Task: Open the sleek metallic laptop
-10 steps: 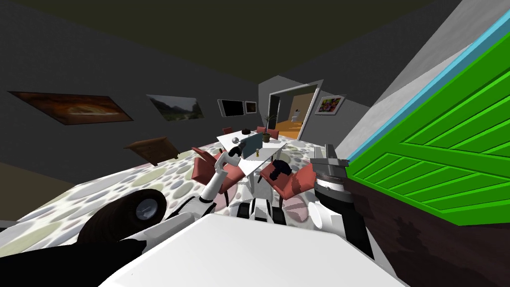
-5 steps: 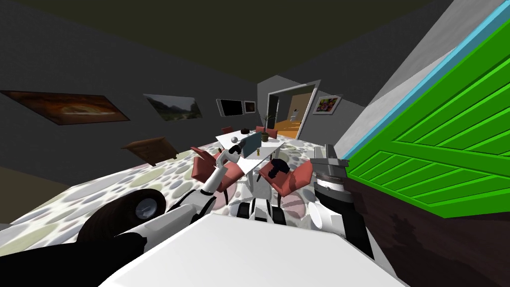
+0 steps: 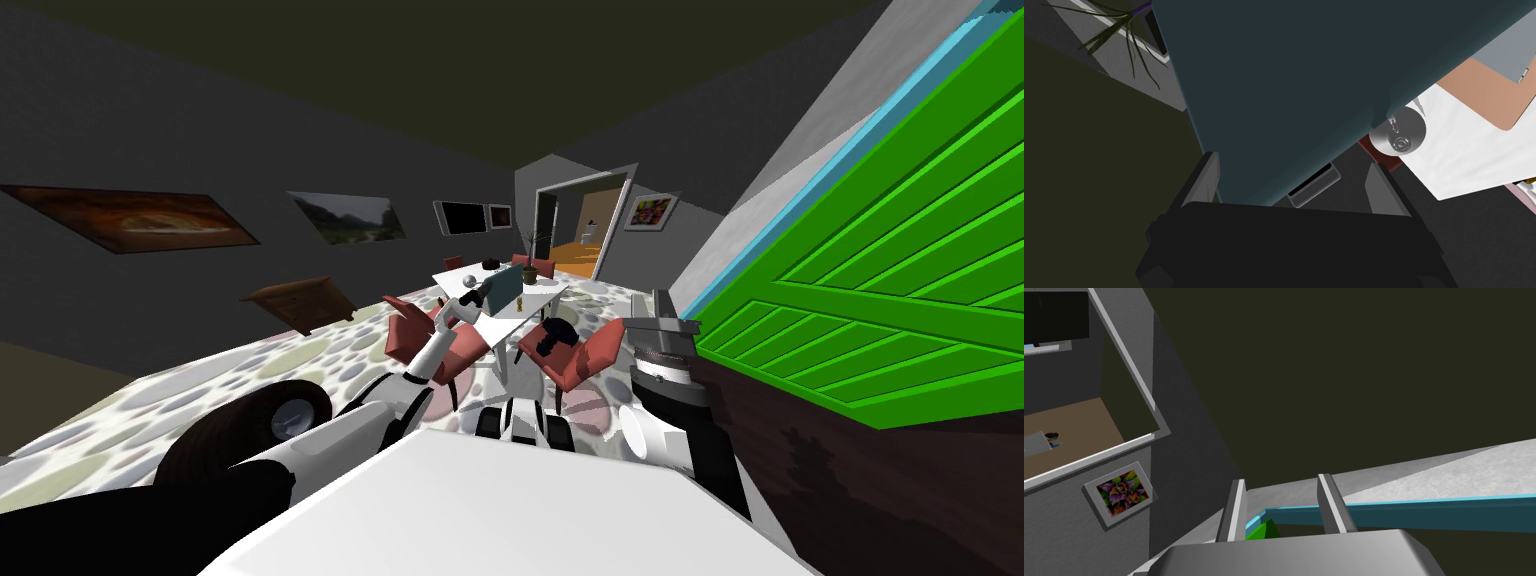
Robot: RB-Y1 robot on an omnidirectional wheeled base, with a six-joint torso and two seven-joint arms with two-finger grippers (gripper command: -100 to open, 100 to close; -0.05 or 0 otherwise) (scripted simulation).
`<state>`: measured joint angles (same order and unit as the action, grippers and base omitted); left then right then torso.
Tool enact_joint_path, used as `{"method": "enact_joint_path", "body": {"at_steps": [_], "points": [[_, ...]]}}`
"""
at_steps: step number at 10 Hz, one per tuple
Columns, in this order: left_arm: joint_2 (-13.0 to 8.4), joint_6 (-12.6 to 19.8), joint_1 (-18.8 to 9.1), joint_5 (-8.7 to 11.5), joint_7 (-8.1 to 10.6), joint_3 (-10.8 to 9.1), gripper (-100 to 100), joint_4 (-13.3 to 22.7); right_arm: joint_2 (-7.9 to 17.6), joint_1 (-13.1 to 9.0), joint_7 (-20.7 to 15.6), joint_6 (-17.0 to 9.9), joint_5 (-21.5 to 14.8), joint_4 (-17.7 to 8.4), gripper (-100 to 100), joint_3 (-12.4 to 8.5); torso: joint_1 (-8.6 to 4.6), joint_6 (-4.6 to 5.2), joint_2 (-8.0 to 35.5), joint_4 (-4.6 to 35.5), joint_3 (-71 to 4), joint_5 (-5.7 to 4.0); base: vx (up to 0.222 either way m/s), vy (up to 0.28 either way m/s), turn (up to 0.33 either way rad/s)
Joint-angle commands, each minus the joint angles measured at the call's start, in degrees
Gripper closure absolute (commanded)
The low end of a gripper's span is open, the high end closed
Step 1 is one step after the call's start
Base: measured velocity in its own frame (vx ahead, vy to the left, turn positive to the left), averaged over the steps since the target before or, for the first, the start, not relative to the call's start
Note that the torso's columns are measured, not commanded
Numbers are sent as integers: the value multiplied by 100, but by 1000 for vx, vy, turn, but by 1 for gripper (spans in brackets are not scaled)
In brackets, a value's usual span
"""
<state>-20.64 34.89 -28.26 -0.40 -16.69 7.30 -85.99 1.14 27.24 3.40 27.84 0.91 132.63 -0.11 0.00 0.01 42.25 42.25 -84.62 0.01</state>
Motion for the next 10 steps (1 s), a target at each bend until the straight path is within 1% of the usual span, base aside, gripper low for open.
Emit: {"method": "enact_joint_path", "body": {"at_steps": [1,2,3,4,5,7,8,9,10], "points": [[-90,-411,-315,148,-46,-18,-100,471,0,0,0,0,0,0,0,0,-8,-1,12,6,11,-4,-43,-31,4],[-90,-411,-315,148,-46,-18,-100,645,0,0,0,0,0,0,0,0,0,-3,3,4,7,-1,-13,-14,9],[-90,-411,-315,148,-46,-18,-100,902,0,1,0,0,0,0,0,0,8,-2,-8,-1,-1,2,0,0,0],[-319,-781,-715,440,-138,-50,-100,1242,0,1,0,0,0,0,0,-1,11,-2,-11,-2,-4,3,-76,-55,-72],[-319,-844,-783,479,-138,-50,-100,1461,0,0,0,0,0,0,0,0,-8,-2,13,8,9,-4,-93,-58,-57],[-319,-844,-783,479,-138,-50,-100,1860,0,0,0,0,0,0,0,0,7,-3,3,4,7,1,-26,-12,0],[-319,-844,-783,479,-138,-50,-100,1884,0,1,0,0,0,0,0,-1,14,-3,-12,-2,-4,4,8,3,2],[-547,-1108,-1063,734,-230,-82,-100,2088,1,1,0,0,0,0,0,-1,11,-2,-15,-2,-7,2,-50,-31,-100],[-547,-1211,-1113,811,-230,-82,-100,2122,0,0,0,0,0,0,0,0,-6,1,9,5,7,-3,-88,-53,-41]]}}
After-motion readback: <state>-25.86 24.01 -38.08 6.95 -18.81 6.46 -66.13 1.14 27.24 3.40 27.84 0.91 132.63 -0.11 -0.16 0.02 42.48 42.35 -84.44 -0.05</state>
